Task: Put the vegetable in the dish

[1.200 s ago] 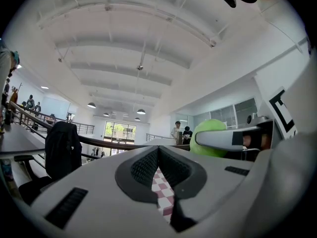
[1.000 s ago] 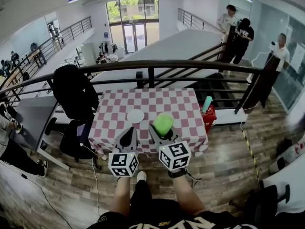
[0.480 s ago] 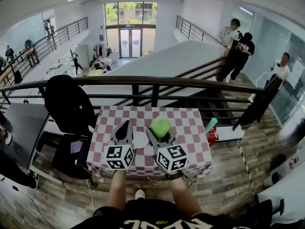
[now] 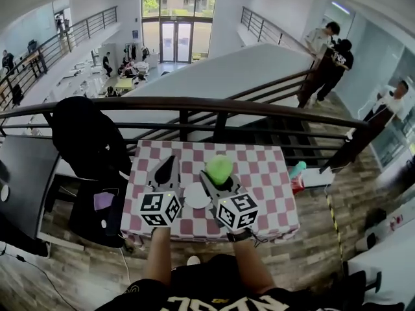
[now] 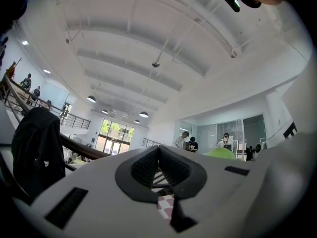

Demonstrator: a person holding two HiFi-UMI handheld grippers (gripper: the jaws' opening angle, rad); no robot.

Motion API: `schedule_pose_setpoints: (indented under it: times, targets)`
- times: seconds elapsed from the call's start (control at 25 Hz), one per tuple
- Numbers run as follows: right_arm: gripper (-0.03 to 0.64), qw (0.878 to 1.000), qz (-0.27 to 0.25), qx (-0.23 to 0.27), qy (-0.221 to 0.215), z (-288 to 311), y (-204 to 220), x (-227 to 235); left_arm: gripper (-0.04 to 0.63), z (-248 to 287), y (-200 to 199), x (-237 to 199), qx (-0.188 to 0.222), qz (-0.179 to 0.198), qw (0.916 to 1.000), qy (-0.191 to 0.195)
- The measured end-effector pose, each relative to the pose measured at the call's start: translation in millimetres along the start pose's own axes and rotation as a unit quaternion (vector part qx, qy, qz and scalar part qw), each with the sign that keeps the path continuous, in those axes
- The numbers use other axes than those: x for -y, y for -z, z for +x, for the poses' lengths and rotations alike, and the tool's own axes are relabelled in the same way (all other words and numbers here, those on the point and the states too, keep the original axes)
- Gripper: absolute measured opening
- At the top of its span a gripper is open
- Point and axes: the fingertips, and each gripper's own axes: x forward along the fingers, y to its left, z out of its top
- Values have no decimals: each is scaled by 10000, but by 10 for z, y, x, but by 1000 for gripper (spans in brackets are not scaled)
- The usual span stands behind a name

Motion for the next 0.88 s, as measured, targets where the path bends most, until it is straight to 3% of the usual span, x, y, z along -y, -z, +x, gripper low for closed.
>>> schedule_pose_setpoints:
  times: [0.28, 0.56, 0.68, 0.88]
  targets:
    - [143, 9983, 349, -416, 196, 158, 378, 403, 20, 221, 467, -271, -458, -95, 9989, -21]
    - [143, 9943, 619, -779, -381, 474, 727, 763, 20, 483, 870, -539, -759, -90, 9971, -50]
    - [144, 9857, 1013, -1187, -643, 578, 1052, 920, 20, 563, 1116, -573, -1050, 90, 9944, 86]
    - [143, 9584, 1747, -1836, -1312, 705, 1678, 996, 34, 635, 1628, -647, -1741, 177, 9835, 449]
